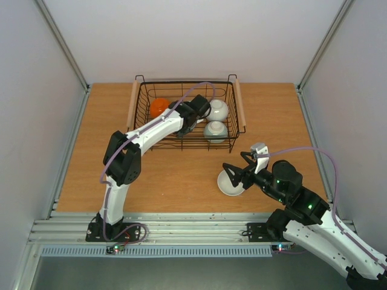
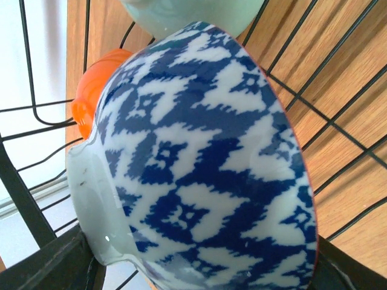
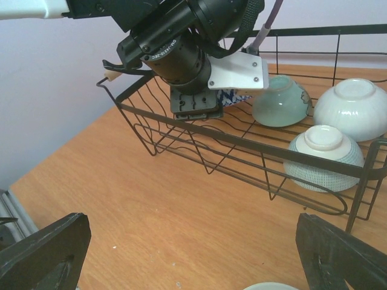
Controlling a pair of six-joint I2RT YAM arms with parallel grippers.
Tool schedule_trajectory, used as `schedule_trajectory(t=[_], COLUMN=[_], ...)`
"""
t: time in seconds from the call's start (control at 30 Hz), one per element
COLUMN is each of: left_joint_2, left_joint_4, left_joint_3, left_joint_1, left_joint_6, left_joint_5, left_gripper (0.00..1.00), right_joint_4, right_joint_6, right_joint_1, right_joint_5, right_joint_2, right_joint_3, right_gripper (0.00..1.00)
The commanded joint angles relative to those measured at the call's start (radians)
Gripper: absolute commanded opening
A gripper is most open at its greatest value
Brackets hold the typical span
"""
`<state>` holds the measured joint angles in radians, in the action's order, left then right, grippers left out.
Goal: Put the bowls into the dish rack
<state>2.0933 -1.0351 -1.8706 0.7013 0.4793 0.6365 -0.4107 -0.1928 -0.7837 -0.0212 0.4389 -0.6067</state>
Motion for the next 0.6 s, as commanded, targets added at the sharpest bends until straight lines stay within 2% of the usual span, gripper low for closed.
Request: schedule_trajectory(t=[0.0,0.37,0.57], left_joint_2=[-0.079,-0.121,-0.04], left_joint_4=[-0.028,-0.062,-0.138], left_joint_3=[0.029,0.166,0.117], left_joint_1=[-0.033,-0.113,-0.123], left_joint_6=[-0.017,-0.06,-0.075], left_joint_5=[0.046,0.001,-0.017], left_gripper=[0.0,0.01,0.0], right_joint_4=[0.03,0.047,0.047], right_joint_6=[-0.013,-0.014,-0.016], right_joint_1=[0.002,0.003,0.002], right_joint_5=[0.006,-0.002,0.003], right_joint_2=[-0.008,-0.005,0.003], right_joint_3=[-0.002,0.016,0.017], right_gripper=[0.94,0.94,0.94])
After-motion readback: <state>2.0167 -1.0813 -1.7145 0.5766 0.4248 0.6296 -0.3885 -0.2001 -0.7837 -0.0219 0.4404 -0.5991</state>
